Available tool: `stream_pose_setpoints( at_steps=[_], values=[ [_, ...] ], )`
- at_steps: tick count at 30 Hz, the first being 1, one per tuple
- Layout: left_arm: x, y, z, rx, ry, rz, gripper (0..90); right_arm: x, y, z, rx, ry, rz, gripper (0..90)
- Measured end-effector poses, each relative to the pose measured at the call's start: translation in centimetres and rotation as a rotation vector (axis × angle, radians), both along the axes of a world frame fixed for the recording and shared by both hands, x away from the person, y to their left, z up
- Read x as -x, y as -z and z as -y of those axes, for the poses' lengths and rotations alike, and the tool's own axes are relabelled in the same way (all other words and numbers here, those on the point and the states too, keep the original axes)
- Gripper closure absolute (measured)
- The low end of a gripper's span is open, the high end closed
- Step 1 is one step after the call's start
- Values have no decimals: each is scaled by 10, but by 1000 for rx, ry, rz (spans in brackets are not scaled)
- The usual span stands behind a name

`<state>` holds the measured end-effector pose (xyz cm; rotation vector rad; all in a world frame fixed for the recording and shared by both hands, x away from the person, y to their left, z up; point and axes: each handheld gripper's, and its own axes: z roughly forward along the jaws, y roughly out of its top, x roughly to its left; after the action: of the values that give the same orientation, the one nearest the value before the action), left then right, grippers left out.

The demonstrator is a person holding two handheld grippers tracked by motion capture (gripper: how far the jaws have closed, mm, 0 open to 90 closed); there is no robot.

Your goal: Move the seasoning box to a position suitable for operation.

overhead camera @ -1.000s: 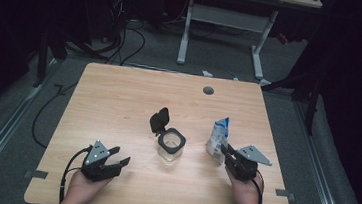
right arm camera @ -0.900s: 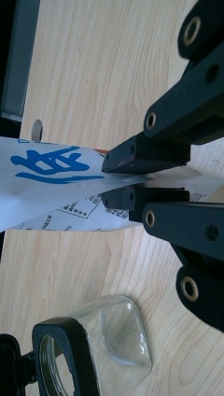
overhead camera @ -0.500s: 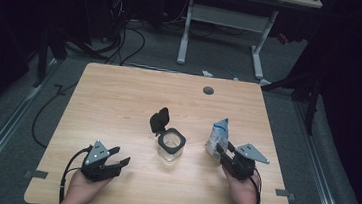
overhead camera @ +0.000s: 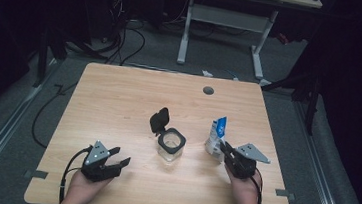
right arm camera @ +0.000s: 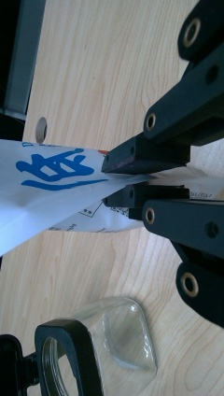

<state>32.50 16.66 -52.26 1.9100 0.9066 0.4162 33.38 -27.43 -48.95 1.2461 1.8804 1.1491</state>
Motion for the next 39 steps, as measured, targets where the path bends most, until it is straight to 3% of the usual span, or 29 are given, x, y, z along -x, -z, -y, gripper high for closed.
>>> stream_pose_setpoints(
  at_steps=[9,15,25,31,39],
  values=[
    [1,0,1,8,17,0,431,-2,-4,-1,11,2,-28,832],
    [2,-1,1,15,31,11,427,-3,-5,1,-10,-3,-44,836],
    [3,-1,2,14,36,21,420,-3,-8,-1,11,-4,-55,842],
    [3,-1,1,12,36,22,419,-4,-7,2,-17,-15,-60,846],
    [3,-1,1,10,36,29,418,-5,-15,-1,11,-42,-93,857]
  ],
)
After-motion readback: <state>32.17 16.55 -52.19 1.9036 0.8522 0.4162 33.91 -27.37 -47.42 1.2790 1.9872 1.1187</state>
